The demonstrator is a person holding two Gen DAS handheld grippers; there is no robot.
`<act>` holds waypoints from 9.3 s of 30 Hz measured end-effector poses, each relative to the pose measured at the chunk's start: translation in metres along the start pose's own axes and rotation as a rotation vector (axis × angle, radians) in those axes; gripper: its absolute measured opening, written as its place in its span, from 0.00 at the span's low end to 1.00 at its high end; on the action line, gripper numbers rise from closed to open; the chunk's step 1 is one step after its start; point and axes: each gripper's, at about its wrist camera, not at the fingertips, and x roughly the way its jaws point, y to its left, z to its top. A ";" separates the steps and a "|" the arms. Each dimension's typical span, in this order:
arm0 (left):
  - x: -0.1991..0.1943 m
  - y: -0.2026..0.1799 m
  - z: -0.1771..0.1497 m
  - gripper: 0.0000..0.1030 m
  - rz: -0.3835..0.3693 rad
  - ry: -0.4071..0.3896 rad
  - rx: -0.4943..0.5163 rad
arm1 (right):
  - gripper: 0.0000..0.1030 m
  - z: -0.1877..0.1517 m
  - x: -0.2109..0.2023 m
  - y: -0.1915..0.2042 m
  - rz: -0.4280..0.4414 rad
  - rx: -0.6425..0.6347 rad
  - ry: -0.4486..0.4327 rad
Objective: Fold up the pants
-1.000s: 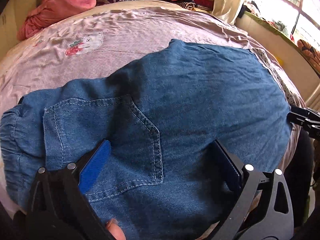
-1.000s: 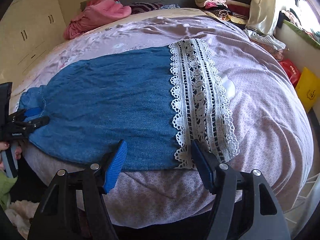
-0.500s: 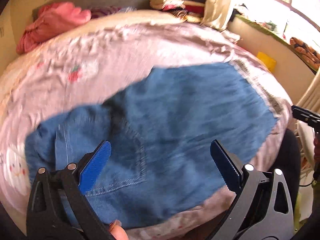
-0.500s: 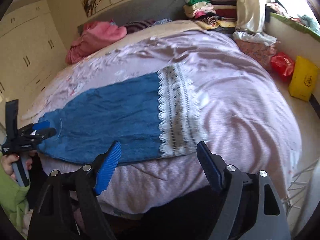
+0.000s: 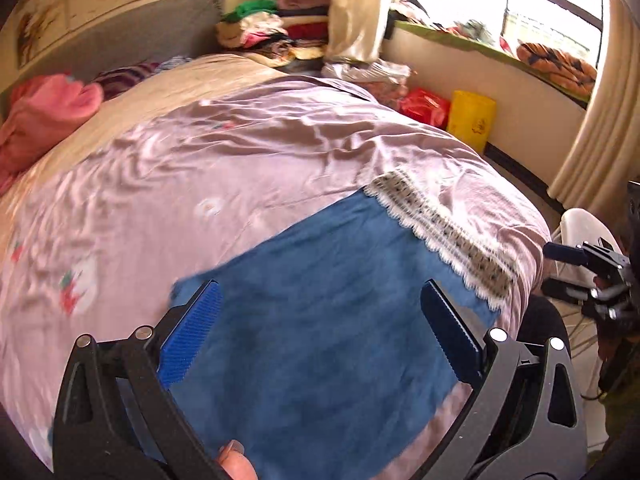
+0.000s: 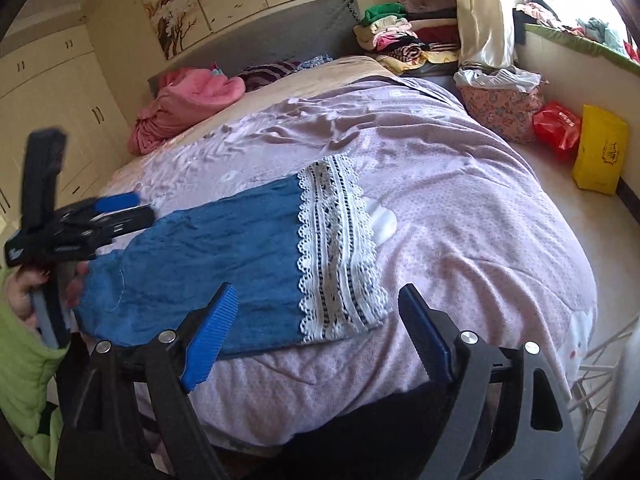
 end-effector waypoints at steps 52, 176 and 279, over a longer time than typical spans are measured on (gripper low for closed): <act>0.045 0.065 0.036 0.73 -0.554 0.092 -0.324 | 0.14 0.028 0.070 0.133 0.196 -0.335 0.070; -0.045 0.096 -0.148 0.32 -0.123 0.198 -0.484 | 0.76 0.039 0.107 0.187 0.320 -0.439 0.153; -0.090 0.130 -0.134 0.52 -0.366 -0.175 -0.668 | 0.42 0.105 0.144 0.235 0.867 -0.507 0.263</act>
